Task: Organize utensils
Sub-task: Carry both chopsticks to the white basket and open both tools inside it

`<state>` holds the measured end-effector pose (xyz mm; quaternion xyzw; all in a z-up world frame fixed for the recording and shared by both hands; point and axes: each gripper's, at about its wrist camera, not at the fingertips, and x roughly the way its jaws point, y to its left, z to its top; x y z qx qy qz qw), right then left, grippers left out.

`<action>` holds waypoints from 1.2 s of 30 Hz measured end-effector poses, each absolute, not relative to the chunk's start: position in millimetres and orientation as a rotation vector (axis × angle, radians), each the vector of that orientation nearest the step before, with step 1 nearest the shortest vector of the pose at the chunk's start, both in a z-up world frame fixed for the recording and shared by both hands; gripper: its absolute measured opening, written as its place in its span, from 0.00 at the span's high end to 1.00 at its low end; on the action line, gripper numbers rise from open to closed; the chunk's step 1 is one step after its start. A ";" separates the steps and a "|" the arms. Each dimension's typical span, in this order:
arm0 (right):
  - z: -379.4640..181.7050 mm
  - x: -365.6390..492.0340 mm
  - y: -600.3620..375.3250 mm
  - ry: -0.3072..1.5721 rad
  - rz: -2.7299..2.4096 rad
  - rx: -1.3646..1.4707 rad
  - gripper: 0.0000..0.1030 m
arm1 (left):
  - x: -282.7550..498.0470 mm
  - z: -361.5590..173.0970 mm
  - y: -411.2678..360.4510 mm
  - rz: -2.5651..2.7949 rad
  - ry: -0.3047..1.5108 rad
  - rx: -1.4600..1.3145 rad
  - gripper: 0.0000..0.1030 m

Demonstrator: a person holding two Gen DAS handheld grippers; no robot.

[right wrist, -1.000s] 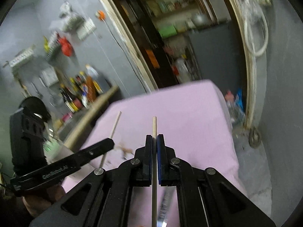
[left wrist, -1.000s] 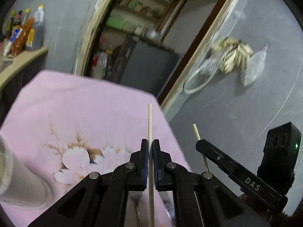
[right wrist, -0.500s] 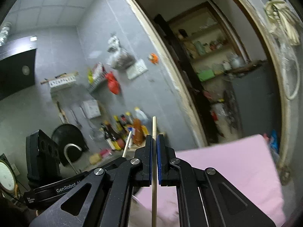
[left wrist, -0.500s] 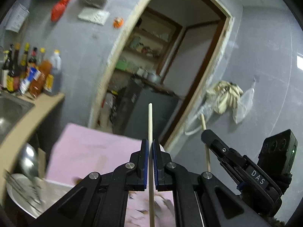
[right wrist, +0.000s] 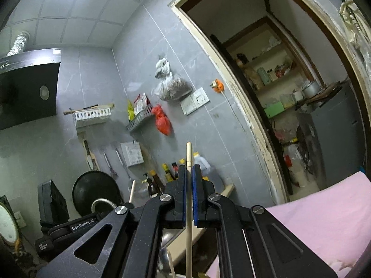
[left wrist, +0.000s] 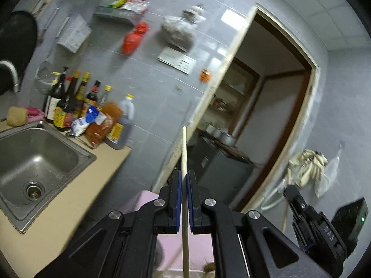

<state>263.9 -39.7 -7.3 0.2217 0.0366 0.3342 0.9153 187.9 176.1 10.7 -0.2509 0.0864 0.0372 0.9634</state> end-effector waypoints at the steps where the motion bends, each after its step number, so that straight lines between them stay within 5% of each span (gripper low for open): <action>1: -10.6 262.6 -36.3 0.064 0.679 0.453 0.96 | 188.8 5.6 180.9 0.084 0.166 -0.521 0.95; 36: -45.1 250.8 -31.8 -0.067 0.419 0.378 0.96 | 182.8 -46.4 142.1 0.199 0.036 -0.338 0.95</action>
